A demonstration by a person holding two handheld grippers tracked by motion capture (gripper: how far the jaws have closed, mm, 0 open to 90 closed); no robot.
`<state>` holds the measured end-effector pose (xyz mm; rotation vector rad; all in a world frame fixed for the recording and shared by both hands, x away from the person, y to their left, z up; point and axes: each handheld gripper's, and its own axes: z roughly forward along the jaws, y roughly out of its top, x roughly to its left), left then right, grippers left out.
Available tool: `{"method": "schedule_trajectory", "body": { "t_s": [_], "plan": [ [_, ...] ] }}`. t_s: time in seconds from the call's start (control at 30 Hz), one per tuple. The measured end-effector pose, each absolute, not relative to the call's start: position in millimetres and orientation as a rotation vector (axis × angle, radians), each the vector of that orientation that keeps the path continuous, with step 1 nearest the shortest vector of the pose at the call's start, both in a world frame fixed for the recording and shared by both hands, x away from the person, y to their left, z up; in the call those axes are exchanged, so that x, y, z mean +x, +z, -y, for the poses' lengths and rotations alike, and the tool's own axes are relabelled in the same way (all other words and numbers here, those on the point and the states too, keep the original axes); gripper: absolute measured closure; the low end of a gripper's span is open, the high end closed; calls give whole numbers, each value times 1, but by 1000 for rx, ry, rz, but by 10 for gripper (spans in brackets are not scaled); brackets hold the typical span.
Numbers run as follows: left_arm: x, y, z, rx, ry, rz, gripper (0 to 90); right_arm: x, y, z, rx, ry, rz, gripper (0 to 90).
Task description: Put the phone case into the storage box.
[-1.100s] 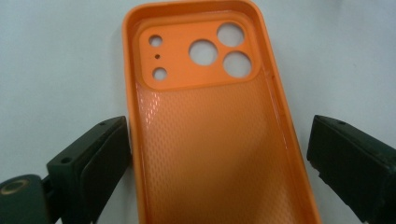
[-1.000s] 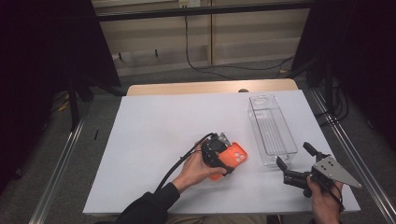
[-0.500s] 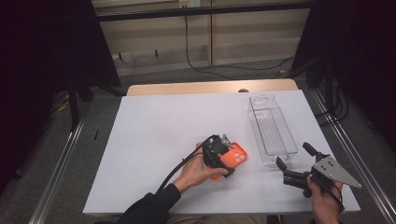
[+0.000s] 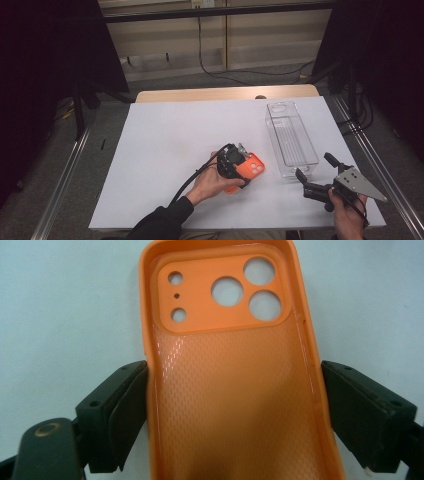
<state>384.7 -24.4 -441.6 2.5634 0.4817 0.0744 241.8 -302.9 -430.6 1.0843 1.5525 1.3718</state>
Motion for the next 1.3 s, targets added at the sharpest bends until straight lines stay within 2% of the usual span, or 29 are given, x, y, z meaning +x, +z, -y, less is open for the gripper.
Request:
{"method": "schedule_trajectory", "body": {
  "t_s": [0.8,1.3],
  "plan": [
    [386,-439,20,2551,60,-509,155,242,-431,303,1088,1369,-1549,0],
    [383,-428,10,2476,139,-515,155,241,-431,303,1089,1369,-1552,0]
  ]
}}
